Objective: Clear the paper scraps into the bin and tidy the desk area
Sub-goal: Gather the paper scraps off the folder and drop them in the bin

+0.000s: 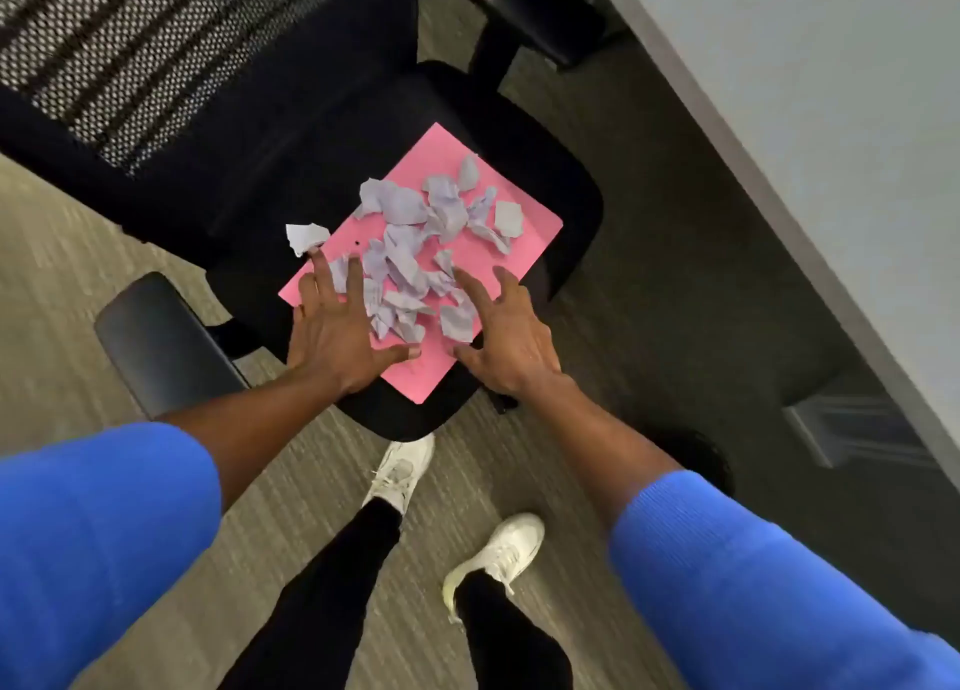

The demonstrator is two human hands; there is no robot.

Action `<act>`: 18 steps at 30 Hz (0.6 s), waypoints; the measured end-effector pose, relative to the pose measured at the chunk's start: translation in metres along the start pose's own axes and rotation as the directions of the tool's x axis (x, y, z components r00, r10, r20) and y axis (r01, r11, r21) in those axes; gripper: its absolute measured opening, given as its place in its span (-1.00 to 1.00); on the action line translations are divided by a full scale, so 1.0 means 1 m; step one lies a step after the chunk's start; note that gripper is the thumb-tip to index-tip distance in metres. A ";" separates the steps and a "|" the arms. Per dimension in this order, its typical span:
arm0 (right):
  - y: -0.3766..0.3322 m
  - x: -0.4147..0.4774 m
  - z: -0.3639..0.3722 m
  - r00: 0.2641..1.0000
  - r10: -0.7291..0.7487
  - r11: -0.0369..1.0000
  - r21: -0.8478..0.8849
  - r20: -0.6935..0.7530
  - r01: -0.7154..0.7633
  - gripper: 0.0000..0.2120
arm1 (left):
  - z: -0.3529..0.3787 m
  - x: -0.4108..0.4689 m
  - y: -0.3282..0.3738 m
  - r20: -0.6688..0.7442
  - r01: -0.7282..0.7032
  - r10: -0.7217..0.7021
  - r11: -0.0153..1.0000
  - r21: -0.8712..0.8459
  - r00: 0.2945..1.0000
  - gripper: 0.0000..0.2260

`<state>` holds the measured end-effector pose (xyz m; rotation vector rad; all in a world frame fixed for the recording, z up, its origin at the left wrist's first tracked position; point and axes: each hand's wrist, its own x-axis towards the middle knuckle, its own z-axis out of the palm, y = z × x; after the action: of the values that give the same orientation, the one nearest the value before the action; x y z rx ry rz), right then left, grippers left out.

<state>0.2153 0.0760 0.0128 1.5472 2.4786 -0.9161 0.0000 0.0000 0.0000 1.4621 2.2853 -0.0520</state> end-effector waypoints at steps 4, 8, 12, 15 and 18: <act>-0.016 0.027 0.018 0.998 -0.022 0.999 -0.047 0.058 0.025 -0.04 | 0.009 0.016 -0.008 0.016 -0.036 0.036 0.999 -0.035 0.999 0.32; -0.025 0.050 0.031 0.997 -0.064 0.988 -0.136 0.036 0.069 -0.08 | 0.017 0.027 -0.011 0.009 -0.090 0.089 0.996 0.016 0.996 0.02; -0.033 0.066 0.039 0.991 -0.131 0.976 -0.174 0.011 0.131 -0.21 | 0.019 0.028 -0.013 -0.013 -0.137 0.137 0.991 0.005 0.991 -0.33; -0.035 0.073 0.042 0.991 -0.137 0.978 -0.159 -0.007 0.134 -0.41 | 0.019 0.030 -0.011 -0.056 -0.158 0.156 0.987 -0.022 0.986 -0.53; -0.036 0.077 0.046 0.991 -0.131 0.986 -0.111 -0.023 0.128 -0.56 | 0.018 0.034 -0.008 -0.097 -0.158 0.152 0.986 -0.057 0.984 -0.68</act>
<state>0.1367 0.1018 -0.0366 1.3912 2.6290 -0.7630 -0.0132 0.0209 -0.0299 1.6346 2.2147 0.1368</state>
